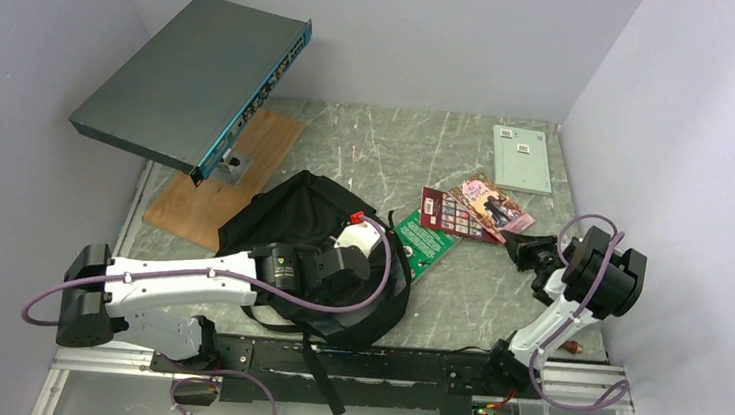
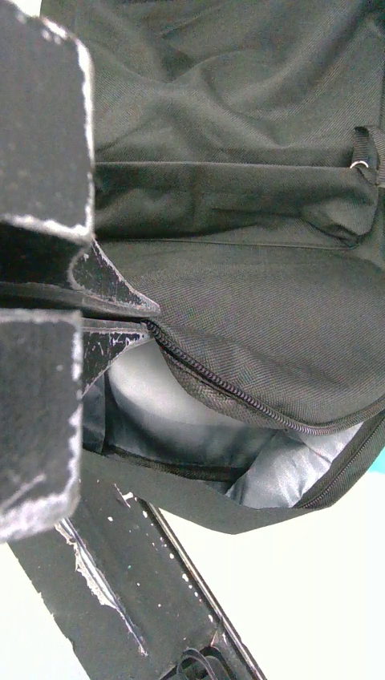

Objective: Pack the student bag
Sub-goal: Pick up the book from the center of the board, then place the book in the student bag.

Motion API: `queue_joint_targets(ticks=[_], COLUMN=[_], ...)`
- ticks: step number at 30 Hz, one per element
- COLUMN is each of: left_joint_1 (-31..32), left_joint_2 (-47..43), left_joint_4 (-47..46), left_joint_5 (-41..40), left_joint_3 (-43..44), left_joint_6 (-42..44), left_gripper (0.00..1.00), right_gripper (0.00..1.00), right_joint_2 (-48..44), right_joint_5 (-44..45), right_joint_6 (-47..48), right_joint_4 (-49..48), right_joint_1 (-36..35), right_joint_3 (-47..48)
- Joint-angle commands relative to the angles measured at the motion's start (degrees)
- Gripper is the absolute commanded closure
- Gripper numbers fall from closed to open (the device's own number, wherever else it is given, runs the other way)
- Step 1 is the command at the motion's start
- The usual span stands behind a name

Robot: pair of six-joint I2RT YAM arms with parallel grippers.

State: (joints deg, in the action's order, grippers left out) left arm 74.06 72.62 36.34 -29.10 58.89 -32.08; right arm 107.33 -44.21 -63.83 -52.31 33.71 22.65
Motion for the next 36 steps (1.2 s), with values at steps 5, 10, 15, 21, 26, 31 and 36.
queue_joint_targets(ticks=[5, 10, 15, 21, 26, 31, 36], left_joint_1=[-0.15, -0.15, -0.75, -4.78, -12.23, -18.33, -21.74], left_joint_2=[-0.57, 0.67, 1.38, 1.05, -1.12, -2.23, -3.64], left_joint_4=[0.4, 1.95, 1.12, -1.16, -3.82, -2.48, -0.89], left_joint_5=[0.82, -0.2, -1.06, 4.9, 10.69, 10.72, 7.35], left_joint_3=[1.22, 3.42, 4.39, 3.48, 2.92, 7.2, 11.18], left_joint_6=[-1.54, -1.46, -1.4, -2.8, -1.79, 0.69, -0.14], left_gripper=[1.0, 1.0, 1.0, 1.0, 1.0, 1.0, 1.0], right_gripper=[1.0, 1.0, 1.0, 1.0, 1.0, 1.0, 1.0], right_joint_2=[-23.81, -38.02, -41.92, -46.98, -51.06, -56.71, -61.66], right_joint_5=[11.96, 33.66, 45.98, 57.5, 45.39, 25.16, 22.4], right_joint_6=[17.89, 27.32, 31.14, 39.46, 45.19, 44.31, 36.48], right_joint_4=[35.91, 64.38, 76.52, 83.04, 85.85, 89.05, 95.94], right_joint_1=[-1.01, -8.91, -23.27, -40.67, -45.91, -45.91, -45.89], right_joint_3=[3.03, 14.91, 21.34, 28.55, 33.31, 37.57, 39.92])
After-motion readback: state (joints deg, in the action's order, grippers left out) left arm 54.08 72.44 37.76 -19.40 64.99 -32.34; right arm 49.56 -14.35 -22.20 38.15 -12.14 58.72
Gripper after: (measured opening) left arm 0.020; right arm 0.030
